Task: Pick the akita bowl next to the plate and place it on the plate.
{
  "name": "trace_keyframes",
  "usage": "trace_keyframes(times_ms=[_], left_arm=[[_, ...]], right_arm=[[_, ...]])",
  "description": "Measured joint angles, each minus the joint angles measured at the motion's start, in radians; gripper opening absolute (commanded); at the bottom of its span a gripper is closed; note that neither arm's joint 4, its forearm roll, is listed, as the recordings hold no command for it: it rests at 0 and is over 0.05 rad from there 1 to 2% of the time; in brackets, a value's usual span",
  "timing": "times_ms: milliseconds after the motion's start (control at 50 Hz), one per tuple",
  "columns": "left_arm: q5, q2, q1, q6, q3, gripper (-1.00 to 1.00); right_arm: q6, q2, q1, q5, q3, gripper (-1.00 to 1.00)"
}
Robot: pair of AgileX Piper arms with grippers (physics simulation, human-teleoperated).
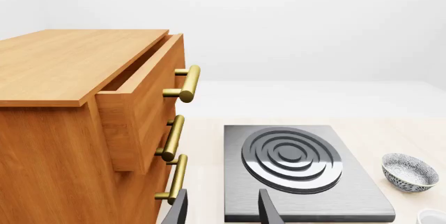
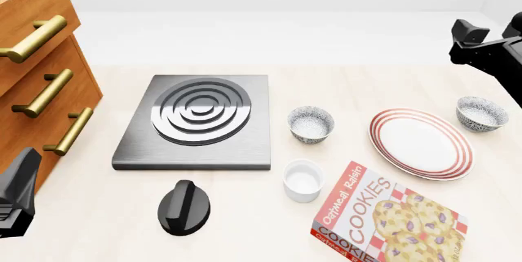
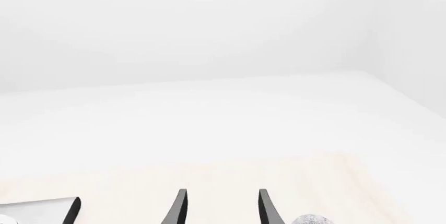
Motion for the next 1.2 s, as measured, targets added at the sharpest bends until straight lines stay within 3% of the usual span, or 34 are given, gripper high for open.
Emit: trace_keyframes(times_ms=[1200], left_arm=[[0.000,0.000,0.000,0.000,0.000,1.00]], right_arm=[[0.015,0.050,-0.147,-0.012,-0.014,1.00]])
